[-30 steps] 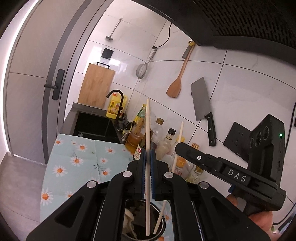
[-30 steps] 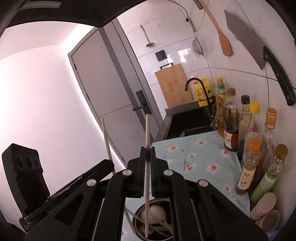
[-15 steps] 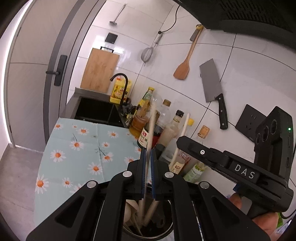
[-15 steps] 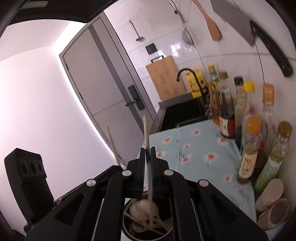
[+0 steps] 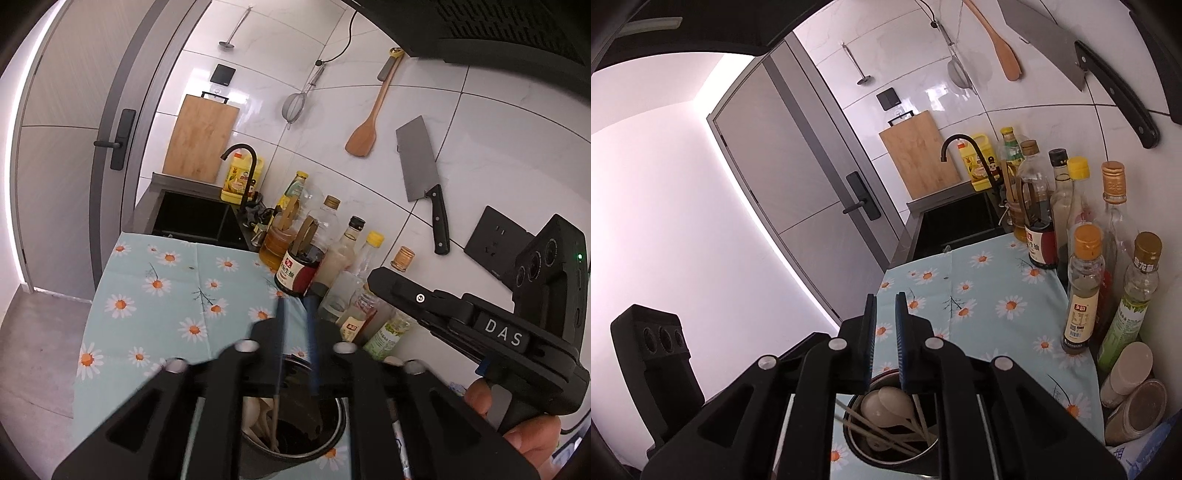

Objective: Organize utensils
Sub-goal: 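Withdraw both open grippers from the holder back down to the remaining chopsticks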

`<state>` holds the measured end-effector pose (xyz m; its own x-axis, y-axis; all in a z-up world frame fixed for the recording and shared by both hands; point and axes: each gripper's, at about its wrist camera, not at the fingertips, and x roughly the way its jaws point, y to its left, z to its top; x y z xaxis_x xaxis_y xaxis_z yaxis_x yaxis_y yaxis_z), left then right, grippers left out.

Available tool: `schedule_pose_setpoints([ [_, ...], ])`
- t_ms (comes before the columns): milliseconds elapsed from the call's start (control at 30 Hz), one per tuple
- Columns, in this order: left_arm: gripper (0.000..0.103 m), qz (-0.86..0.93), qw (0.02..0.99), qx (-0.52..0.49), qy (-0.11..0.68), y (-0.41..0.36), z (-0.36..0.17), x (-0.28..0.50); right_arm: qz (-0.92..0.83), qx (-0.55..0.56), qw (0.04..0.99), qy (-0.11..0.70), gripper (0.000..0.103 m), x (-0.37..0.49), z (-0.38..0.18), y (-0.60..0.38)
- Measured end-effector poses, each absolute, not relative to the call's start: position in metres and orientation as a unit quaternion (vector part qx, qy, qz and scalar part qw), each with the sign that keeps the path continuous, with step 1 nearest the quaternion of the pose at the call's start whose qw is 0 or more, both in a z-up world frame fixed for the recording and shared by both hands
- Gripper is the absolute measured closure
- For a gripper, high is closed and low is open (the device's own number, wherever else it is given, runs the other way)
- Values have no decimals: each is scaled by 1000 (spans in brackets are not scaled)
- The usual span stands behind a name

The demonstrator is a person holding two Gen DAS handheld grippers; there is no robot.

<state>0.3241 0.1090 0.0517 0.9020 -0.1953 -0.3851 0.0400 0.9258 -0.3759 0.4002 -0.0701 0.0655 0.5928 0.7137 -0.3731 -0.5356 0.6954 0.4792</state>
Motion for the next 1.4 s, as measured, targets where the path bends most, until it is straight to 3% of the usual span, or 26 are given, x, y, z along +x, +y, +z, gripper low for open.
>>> schedule_pose_setpoints([
  [800,87,-84,952,-166,242,111,70,246,323,157,882,306,78,336,72,-124],
  [933,87,-84,947,-166,260,112,63,232,310,154,878,330,65,323,59,-133],
  [1233,87,-105,932,-169,304,112,41,210,278,165,851,413,64,299,22,-145],
  [1300,87,-108,927,-168,316,111,34,206,271,170,842,434,57,295,13,-145],
  [1400,87,-112,921,-164,336,111,20,201,258,180,828,464,56,292,-1,-148],
])
